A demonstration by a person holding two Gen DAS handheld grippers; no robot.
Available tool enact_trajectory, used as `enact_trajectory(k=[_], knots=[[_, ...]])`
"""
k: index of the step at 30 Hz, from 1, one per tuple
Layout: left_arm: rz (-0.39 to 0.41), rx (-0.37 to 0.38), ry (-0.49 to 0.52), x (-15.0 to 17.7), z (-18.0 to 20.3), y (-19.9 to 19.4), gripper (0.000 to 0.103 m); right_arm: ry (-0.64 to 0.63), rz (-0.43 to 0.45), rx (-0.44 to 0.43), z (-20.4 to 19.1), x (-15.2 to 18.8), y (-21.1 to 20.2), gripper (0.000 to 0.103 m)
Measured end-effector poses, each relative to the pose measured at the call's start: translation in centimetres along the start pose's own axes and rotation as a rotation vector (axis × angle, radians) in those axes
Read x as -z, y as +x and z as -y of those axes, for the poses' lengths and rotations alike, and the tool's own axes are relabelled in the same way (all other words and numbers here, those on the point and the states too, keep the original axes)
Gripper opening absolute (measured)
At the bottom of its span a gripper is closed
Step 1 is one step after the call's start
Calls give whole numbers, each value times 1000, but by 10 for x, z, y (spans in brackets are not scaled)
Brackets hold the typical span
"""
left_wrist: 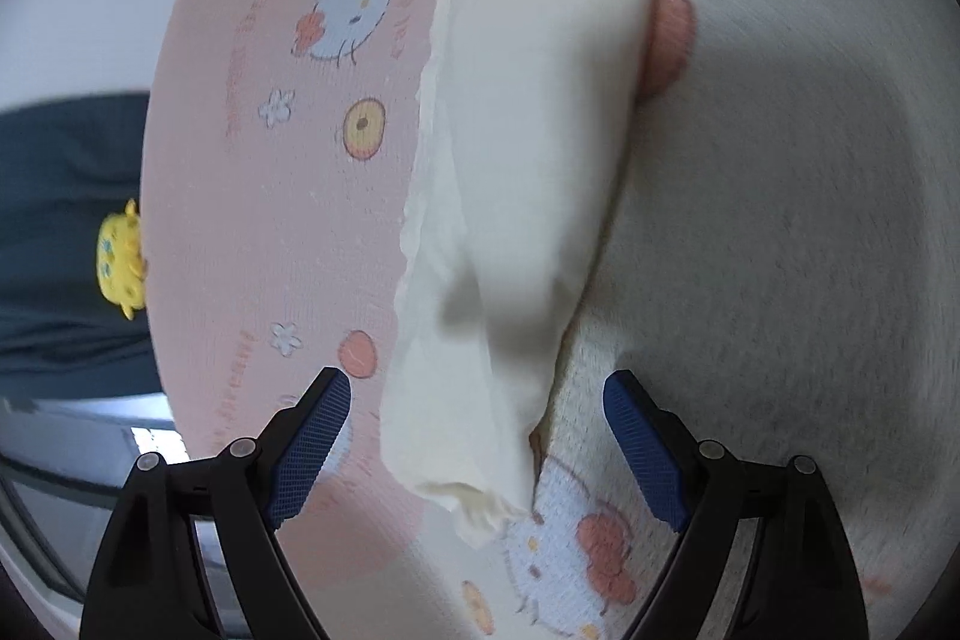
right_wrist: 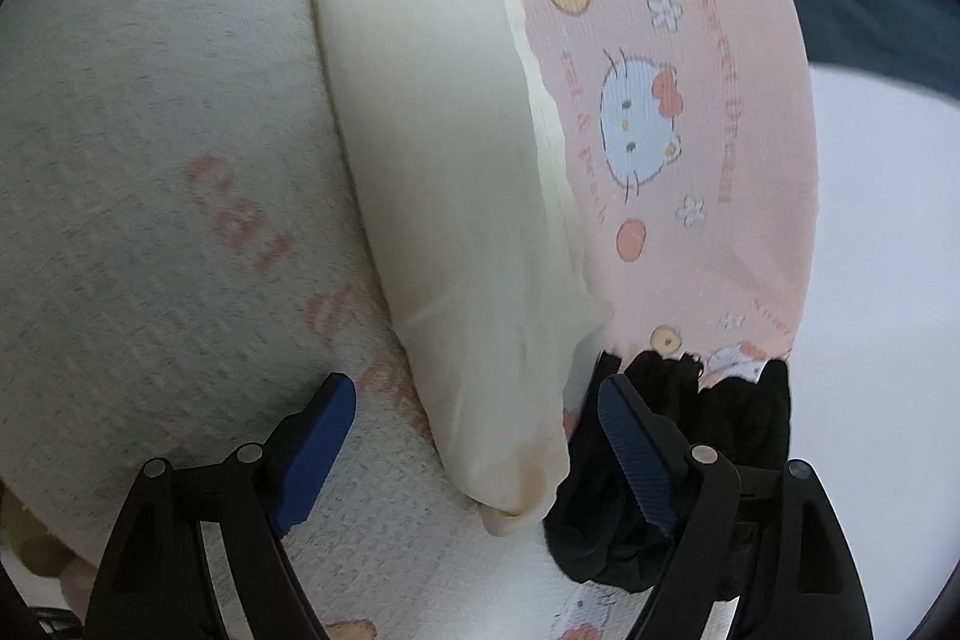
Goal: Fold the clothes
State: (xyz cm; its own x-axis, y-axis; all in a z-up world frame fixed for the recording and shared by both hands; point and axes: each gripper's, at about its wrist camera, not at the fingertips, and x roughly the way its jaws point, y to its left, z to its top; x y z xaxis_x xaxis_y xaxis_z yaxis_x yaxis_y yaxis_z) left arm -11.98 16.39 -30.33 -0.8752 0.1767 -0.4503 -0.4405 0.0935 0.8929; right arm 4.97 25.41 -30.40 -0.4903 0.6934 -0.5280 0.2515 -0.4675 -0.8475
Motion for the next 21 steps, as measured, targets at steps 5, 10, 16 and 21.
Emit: enact_trajectory(k=[5,10,16,21], knots=[[-18,20,-66,-20,-3,15,86,30,-15,10,5,-12,12,84],[-13,1,-77,-44,-3,23,86,39,-13,27,10,-26,25,91],[-28,-59,-58,-52,5,20,86,59,-21,41,16,-40,40,96],[-37,-151,-128,-50,11,11,84,87,-22,12,19,-40,45,89]])
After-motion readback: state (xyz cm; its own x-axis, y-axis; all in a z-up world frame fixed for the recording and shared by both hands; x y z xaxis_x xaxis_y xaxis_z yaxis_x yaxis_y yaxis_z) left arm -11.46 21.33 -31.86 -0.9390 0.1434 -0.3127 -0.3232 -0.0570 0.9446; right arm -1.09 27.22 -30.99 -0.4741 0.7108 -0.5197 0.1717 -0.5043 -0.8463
